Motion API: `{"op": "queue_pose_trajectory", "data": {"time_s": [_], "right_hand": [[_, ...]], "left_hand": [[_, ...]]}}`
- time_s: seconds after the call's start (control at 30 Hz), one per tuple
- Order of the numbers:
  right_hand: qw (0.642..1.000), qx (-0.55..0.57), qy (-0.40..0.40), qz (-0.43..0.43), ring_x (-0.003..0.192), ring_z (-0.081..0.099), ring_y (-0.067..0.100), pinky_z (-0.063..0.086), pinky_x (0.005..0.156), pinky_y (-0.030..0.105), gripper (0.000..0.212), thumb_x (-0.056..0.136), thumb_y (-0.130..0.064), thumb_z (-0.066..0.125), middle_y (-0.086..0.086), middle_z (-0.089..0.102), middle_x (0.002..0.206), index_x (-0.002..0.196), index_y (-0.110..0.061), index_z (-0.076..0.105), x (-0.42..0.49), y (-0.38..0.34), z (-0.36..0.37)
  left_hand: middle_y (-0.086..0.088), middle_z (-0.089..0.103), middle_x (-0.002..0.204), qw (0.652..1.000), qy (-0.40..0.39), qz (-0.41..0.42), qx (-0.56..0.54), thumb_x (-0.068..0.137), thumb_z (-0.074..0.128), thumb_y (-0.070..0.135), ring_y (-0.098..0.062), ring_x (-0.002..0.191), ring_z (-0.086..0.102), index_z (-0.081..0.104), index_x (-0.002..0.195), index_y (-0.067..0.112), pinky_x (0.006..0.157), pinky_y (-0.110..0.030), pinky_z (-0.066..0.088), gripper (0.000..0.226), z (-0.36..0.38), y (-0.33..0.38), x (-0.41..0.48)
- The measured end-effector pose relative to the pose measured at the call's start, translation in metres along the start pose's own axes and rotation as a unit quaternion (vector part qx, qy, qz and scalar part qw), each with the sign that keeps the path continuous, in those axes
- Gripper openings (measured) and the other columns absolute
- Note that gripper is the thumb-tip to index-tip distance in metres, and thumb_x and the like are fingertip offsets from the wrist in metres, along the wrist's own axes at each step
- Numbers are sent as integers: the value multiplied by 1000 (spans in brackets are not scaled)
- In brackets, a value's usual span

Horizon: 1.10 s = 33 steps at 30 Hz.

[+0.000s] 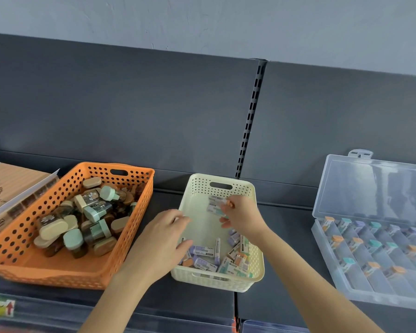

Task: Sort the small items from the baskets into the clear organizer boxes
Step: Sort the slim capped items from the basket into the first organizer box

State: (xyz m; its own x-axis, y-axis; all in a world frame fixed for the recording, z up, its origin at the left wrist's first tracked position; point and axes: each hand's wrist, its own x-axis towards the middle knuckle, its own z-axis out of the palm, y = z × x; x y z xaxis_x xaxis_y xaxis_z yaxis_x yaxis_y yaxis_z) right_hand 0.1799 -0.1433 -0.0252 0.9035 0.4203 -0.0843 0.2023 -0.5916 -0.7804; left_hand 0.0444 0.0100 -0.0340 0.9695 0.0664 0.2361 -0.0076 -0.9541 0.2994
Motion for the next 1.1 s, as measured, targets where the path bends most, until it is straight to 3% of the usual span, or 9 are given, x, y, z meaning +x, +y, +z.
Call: {"op": "queue_pose_trajectory", "data": {"time_s": [0.13, 0.23, 0.37, 0.5, 0.67, 0.87, 1.1], "right_hand": [[988, 139, 69, 1, 66, 68, 18, 54, 54, 23, 27, 93, -4, 49, -1, 58, 70, 66, -7, 46, -12, 5, -12], [979, 181, 96, -9, 63, 69, 19, 53, 54, 24, 19, 92, -6, 51, 5, 60, 70, 74, 2, 53, -17, 12, -12], [953, 272, 136, 12, 62, 68, 19, 56, 58, 29, 21, 94, -15, 54, 15, 69, 82, 88, 2, 63, -22, 19, -15], [932, 321, 165, 40, 53, 59, 12, 55, 55, 27, 33, 95, -22, 54, 13, 67, 78, 90, 10, 60, -25, 23, -24], [916, 357, 170, 61, 48, 45, 10, 40, 47, 23, 30, 95, -22, 52, 4, 55, 65, 87, 5, 62, -34, 26, -34], [944, 272, 182, 52, 44, 41, 12, 36, 45, 24, 34, 95, -21, 54, -2, 54, 49, 77, 6, 59, -56, 29, -50], [967, 138, 214, 28, 42, 49, 11, 42, 42, 23, 29, 92, -20, 58, 3, 54, 51, 73, 1, 62, -95, 41, -68]], "left_hand": [[9, 47, 132, 998, -63, 29, -8, 95, 48, 40, -8, 117, 48, 48, 134, 23, 93, -23, 42, 42, 7, 24, 22], [-1, 58, 113, 992, -123, -4, 27, 93, 49, 38, -20, 97, 59, 56, 119, 17, 79, -32, 50, 35, 22, 41, 41], [-2, 58, 90, 977, -201, -47, 49, 86, 56, 33, -23, 83, 61, 53, 89, 16, 63, -28, 42, 17, 40, 55, 58], [-2, 64, 97, 972, -226, -71, -5, 83, 61, 22, -20, 83, 64, 59, 110, 13, 73, -32, 52, 28, 45, 59, 67], [4, 62, 96, 981, -153, -69, -93, 83, 58, 5, -14, 83, 60, 62, 109, 19, 70, -28, 51, 29, 45, 55, 68], [9, 59, 100, 985, -5, -9, -171, 85, 63, 9, -6, 86, 55, 66, 100, 20, 73, -18, 43, 19, 22, 57, 72], [13, 59, 99, 970, 16, 56, -236, 85, 65, 12, -2, 87, 55, 67, 99, 22, 69, -4, 39, 17, 18, 86, 66]]}}
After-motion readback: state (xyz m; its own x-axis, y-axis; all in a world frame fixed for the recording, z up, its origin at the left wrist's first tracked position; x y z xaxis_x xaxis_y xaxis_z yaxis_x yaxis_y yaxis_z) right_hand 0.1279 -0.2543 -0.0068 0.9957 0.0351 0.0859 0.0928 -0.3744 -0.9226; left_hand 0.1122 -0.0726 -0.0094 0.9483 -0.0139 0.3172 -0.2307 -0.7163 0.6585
